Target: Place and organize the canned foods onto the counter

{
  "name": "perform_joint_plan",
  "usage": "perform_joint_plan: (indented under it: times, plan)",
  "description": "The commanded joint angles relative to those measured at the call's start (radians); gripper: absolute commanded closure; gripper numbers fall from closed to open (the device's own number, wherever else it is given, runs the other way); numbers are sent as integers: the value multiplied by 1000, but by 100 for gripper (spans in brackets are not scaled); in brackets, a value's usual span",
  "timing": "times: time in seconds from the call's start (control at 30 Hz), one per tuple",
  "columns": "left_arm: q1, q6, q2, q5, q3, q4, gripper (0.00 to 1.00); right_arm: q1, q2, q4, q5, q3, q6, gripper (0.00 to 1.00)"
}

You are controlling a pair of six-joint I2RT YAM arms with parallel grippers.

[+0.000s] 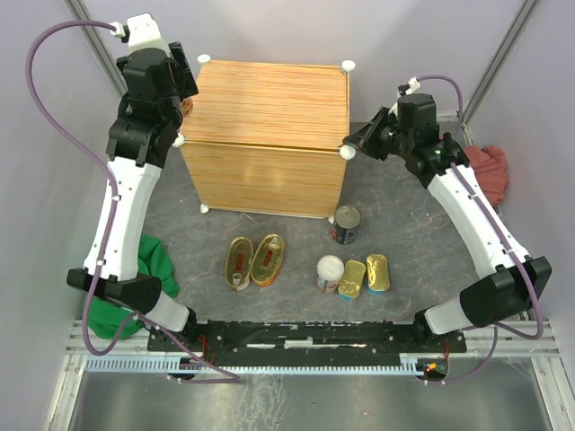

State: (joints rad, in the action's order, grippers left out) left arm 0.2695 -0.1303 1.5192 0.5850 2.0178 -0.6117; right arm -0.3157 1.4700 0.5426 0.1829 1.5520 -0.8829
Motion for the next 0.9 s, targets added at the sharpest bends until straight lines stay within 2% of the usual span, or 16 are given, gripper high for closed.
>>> perform_joint_plan:
  times: [0.0, 0.43, 0.73, 0.87]
  plan:
    - [-7, -48, 19, -53, 118, 115, 97, 23, -105, -46, -24, 8, 29, 99]
    - [-2, -53, 221, -199, 316, 105, 97, 35, -130, 29, -8, 4, 65, 97]
    - [43, -5, 371, -205, 478, 113, 97, 34, -132, 53, -5, 18, 103, 50]
    - [53, 12, 399, -198, 487, 133, 97, 35, -148, 55, -15, 11, 117, 36]
